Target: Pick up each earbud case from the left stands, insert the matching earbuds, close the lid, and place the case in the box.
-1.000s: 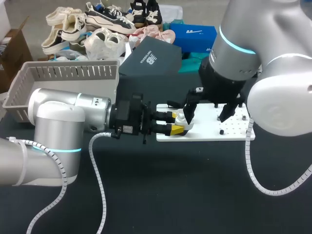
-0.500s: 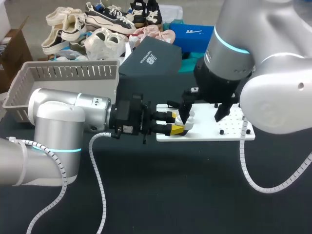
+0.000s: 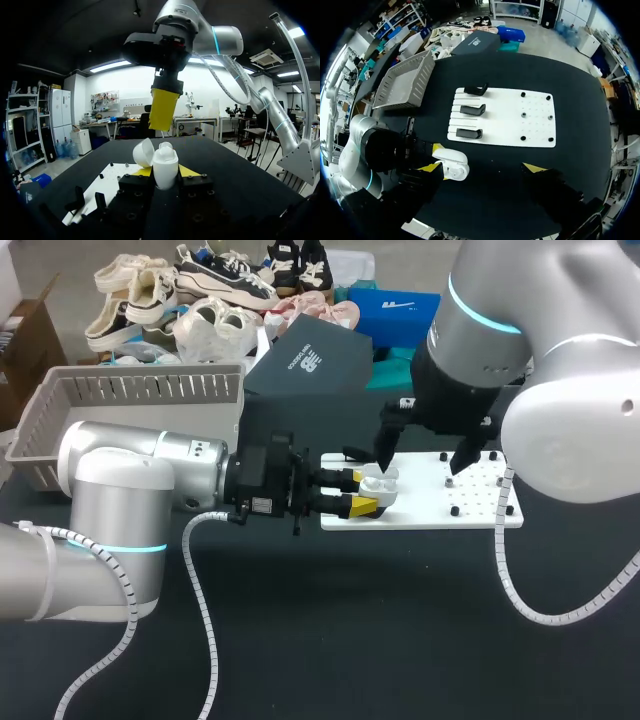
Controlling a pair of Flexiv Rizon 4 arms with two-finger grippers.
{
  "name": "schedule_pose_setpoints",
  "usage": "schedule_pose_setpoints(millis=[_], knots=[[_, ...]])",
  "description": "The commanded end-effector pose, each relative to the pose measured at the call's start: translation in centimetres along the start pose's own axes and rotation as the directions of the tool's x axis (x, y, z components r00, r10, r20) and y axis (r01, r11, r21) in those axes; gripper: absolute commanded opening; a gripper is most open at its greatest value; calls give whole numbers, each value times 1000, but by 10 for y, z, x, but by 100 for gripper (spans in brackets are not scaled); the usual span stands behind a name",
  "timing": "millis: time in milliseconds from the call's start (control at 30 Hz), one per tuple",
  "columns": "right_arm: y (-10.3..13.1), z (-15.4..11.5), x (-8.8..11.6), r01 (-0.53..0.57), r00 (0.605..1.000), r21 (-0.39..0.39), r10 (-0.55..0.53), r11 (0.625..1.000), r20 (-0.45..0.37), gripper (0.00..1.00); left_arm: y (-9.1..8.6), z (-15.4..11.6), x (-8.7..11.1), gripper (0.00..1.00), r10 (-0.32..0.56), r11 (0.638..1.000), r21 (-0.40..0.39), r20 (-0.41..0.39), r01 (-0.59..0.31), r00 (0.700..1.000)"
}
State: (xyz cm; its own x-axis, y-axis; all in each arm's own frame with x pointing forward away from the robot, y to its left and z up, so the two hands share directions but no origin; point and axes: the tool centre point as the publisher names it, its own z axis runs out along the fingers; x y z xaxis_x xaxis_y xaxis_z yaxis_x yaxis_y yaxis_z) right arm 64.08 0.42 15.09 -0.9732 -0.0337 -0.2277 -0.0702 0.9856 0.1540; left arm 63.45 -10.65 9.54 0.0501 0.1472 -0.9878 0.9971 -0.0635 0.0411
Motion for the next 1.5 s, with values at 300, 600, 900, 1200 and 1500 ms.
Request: schedule_pose_setpoints(millis=[300, 600, 900, 1200, 1500], knots=[[-5, 14, -34, -120, 993, -2, 120, 993, -4, 100, 0, 0, 1, 0, 1, 1000, -1, 2, -1, 1000], [-9, 40, -37, -124, 990, 15, 125, 992, -68, 100, 0, 0, 1, 0, 1, 1000, -1, 2, -1, 1000], [-13, 32, -16, -111, 990, 24, 112, 994, -84, 100, 0, 0, 1, 0, 1, 1000, -1, 2, -1, 1000], [-13, 21, 3, -88, 993, 16, 89, 996, -75, 100, 0, 0, 1, 0, 1, 1000, -1, 2, -1, 1000], [-22, -1, 7, -101, 995, 11, 100, 995, 14, 100, 0, 0, 1, 0, 1, 1000, -1, 2, -1, 1000]])
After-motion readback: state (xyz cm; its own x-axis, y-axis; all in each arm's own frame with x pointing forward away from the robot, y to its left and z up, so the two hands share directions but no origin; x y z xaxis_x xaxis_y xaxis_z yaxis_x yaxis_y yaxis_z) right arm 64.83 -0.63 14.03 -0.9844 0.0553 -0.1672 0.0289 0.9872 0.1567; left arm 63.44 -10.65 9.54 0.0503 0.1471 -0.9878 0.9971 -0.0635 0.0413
